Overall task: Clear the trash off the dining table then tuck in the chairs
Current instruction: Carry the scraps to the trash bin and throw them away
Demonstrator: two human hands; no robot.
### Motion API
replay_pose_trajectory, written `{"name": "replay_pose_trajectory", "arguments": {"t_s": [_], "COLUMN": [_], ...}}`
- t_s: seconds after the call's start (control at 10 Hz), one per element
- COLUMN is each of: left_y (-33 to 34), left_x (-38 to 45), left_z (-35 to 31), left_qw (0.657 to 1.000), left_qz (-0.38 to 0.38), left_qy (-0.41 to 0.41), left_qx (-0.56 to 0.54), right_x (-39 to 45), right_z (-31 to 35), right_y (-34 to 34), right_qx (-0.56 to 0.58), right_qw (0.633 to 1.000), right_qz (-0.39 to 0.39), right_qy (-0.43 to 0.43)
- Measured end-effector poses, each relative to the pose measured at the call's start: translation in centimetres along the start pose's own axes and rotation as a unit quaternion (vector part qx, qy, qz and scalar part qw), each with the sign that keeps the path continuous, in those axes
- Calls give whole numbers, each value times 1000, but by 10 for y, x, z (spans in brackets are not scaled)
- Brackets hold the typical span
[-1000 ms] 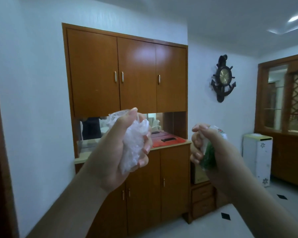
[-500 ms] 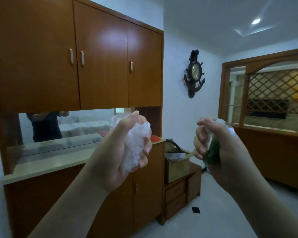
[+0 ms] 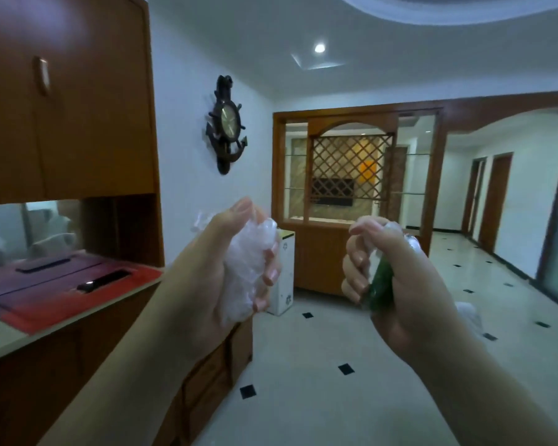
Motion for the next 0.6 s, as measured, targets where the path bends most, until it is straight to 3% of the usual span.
{"name": "replay_pose_trajectory", "arguments": {"t_s": [0.1, 0.2, 0.3, 0.6], "left_y": [41, 58, 52, 94], "left_x": [50, 87, 138, 250], "left_z": [21, 61, 104, 165], "left_qw": [981, 977, 996, 986], "left_qz": [191, 204, 63, 150], "left_qy": [-9, -15, -45, -49], "left_qx": [-32, -59, -40, -56], "right_x": [24, 51, 84, 165], "right_z": [-3, -1, 9, 25], "right_y": [-47, -97, -140, -235], "right_qx": [-15, -24, -17, -49], "right_qw": [999, 997, 993, 987], "right_qz": [-39, -75, -100, -132], "right_qy": [-1, -26, -66, -72]}}
Point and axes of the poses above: each hand's wrist, its own x-axis towards the middle knuckle, its own y-axis out of the palm, z = x × y, the point moved 8 cm from there along x, towards the middle knuckle, and after that the axes turned 5 degrees about y, right-handed, at the moved point
